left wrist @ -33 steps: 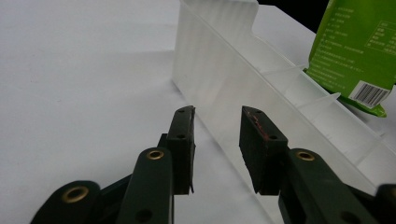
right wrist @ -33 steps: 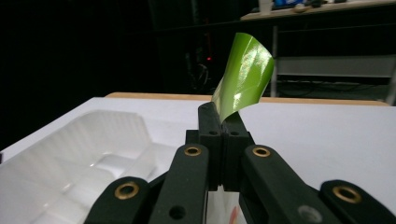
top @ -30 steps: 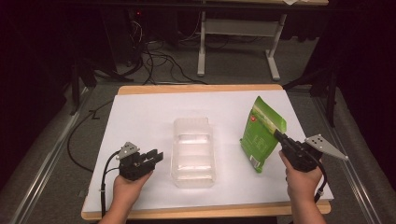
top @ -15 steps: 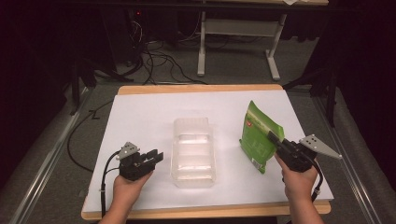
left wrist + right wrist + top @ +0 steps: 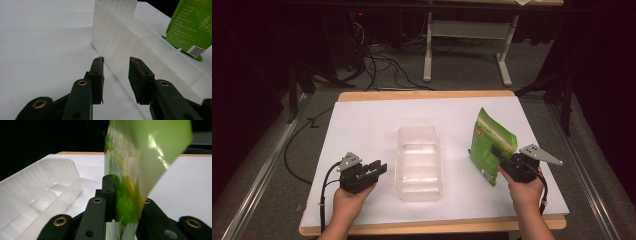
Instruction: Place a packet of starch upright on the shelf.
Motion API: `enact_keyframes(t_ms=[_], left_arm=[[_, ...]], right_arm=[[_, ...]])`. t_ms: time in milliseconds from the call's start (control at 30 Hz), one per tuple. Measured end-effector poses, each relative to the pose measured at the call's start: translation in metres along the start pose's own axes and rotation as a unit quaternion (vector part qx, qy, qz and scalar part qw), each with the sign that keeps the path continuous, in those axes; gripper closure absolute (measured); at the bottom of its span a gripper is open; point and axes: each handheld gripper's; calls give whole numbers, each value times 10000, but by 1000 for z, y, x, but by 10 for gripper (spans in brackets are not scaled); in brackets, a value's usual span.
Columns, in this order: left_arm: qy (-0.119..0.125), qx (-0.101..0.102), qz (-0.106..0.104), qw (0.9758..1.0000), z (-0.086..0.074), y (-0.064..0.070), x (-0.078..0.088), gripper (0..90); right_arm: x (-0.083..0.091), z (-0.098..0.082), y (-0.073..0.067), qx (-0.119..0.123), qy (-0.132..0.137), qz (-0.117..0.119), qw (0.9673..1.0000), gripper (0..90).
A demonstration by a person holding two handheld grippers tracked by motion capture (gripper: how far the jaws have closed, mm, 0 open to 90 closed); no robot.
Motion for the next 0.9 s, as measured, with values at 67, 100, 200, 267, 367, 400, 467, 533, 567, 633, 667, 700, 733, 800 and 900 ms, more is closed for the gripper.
enact_keyframes(t_ms=[67,100,200,267,367,400,467,533,567,633,667,700,733,800,900], left_arm=[[-2,1,2,10000,0,0,0,651],[-4,-3,6,10000,0,0,0,651],[-20,-28,29,10000,0,0,0,650],[-13,-40,46,10000,0,0,0,650],[-8,-110,88,9999,-1,1,0,647],[-8,-110,88,9999,-1,1,0,646],[-7,-172,138,9998,-2,2,1,643],[-3,-219,191,9996,-2,2,2,639],[8,-255,234,9994,-3,3,3,637],[10,-344,331,9989,-4,4,4,632],[4,-384,381,9985,-5,4,4,628],[4,-384,381,9985,-5,4,4,620],[-1,-480,491,9976,-6,6,5,612],[9,-559,597,9967,-7,8,6,594],[14,-642,723,9953,-8,9,7,570]], right_arm=[[0,0,2,-3,-4,24,10000,861],[0,0,3,10,-2,57,10000,862],[-1,1,3,12,-22,90,10000,864],[-1,2,4,48,-24,103,9999,864],[-1,3,4,102,-35,104,9999,865],[-1,4,4,104,-35,106,9999,865],[-1,5,3,145,-23,132,9998,866],[-1,7,2,181,1,162,9997,866],[-1,8,2,197,13,157,9997,866],[0,10,2,203,62,231,9995,866],[0,11,1,211,90,248,9994,866],[0,13,1,217,123,282,9993,866],[0,14,1,208,147,320,9992,866],[-1,16,0,221,171,363,9990,866],[-2,19,-1,233,220,439,9985,866]])
Point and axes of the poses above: each handheld gripper's, and its own axes: x roughly backward along the jaws, z roughly out of its top, y roughly to its right, and after that the axes turned 10 degrees about x, right-handed
